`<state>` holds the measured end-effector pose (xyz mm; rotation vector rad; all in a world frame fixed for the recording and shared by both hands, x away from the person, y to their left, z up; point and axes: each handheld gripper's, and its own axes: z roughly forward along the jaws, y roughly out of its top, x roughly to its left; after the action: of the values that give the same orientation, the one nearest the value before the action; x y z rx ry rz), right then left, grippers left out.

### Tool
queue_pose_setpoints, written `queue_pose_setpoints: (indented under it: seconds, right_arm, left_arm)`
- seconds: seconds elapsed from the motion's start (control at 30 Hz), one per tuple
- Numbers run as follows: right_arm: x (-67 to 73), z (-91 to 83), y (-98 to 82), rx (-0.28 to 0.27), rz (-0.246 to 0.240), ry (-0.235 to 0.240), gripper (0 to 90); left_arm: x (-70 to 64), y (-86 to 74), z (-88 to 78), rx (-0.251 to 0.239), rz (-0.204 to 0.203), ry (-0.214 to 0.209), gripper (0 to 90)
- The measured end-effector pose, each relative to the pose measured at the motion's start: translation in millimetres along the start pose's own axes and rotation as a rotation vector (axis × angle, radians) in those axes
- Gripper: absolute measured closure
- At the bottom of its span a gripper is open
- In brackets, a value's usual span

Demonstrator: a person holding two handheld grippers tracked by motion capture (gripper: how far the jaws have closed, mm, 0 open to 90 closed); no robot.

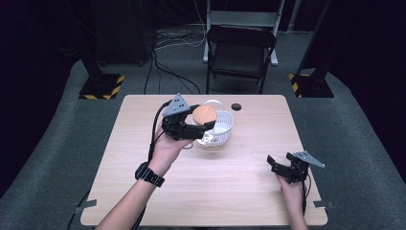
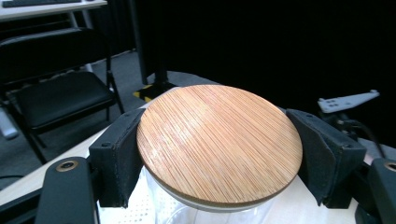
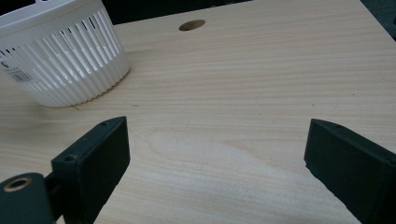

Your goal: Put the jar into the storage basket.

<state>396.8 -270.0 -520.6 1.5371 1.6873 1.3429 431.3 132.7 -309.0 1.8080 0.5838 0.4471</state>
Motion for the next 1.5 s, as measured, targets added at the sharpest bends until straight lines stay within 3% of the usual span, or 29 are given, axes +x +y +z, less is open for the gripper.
queue_pose_setpoints:
  seconds: [0.57, 0.93, 1.2, 1.5]
  right_arm:
    - [-1.5, -0.2, 0.0, -0.003, 0.011, 0.012, 6.1]
    - [-2.3, 0.3, 0.3, 0.002, 0.015, 0.017, 6.2]
    - [-2.9, 0.6, 0.4, 0.004, 0.020, 0.021, 6.4]
    - [-3.7, 0.4, 0.4, 0.004, 0.027, 0.025, 6.4]
  left_arm:
    - [32.1, 8.5, 56.9, 0.026, -0.022, 0.080, 23.8]
    - [48.6, 4.8, 77.9, 0.032, -0.045, 0.112, 23.8]
    - [58.5, 3.8, 85.8, 0.003, -0.074, 0.130, 23.8]
    - [62.7, 2.6, 95.7, -0.001, -0.078, 0.143, 23.8]
